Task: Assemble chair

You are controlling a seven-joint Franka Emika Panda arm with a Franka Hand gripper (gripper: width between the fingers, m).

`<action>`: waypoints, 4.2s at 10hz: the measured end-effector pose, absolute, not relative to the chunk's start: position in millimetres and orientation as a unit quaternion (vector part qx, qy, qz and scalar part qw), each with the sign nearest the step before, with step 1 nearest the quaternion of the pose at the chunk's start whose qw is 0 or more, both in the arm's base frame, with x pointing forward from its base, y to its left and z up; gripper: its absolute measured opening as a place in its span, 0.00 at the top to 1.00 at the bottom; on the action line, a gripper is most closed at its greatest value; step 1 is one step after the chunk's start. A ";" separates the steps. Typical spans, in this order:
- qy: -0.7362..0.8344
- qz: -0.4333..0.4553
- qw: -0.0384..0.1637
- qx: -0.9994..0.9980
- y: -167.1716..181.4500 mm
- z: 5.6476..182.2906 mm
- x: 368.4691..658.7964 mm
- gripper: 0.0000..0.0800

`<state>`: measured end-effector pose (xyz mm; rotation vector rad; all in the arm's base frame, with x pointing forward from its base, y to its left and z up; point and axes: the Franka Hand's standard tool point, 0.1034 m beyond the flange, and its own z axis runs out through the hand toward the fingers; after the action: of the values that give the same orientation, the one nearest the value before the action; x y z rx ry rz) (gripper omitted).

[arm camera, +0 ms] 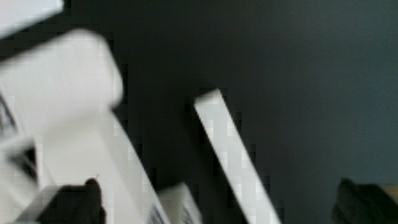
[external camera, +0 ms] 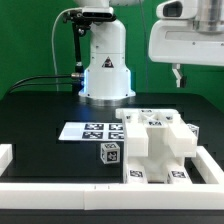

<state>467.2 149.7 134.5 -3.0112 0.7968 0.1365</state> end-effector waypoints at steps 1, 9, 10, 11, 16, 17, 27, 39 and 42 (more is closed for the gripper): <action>0.298 0.036 0.014 -0.954 150.7 123.4 439.7 0.19; 0.421 0.001 0.036 -0.906 169.9 61.4 379.5 0.19; 0.426 0.003 0.034 -0.904 175.5 47.7 375.6 0.19; 0.422 0.016 0.028 -0.906 182.2 48.6 377.3 0.19; 0.432 0.009 0.035 -0.901 182.1 40.5 375.4 0.19; 0.439 0.015 0.030 -0.898 181.2 32.5 370.7 0.19; 0.441 0.012 0.022 -0.897 178.0 6.1 360.3 0.19; 0.278 0.051 0.040 -0.958 170.4 100.2 350.4 0.65; 0.184 0.058 0.036 -0.981 153.6 105.1 352.6 0.65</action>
Offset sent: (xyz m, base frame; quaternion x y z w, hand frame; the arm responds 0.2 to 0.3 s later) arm 0.0000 0.0000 0.0000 0.0000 0.0000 0.0000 1.0000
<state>352.6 153.6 105.1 -3.0126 0.5655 0.1776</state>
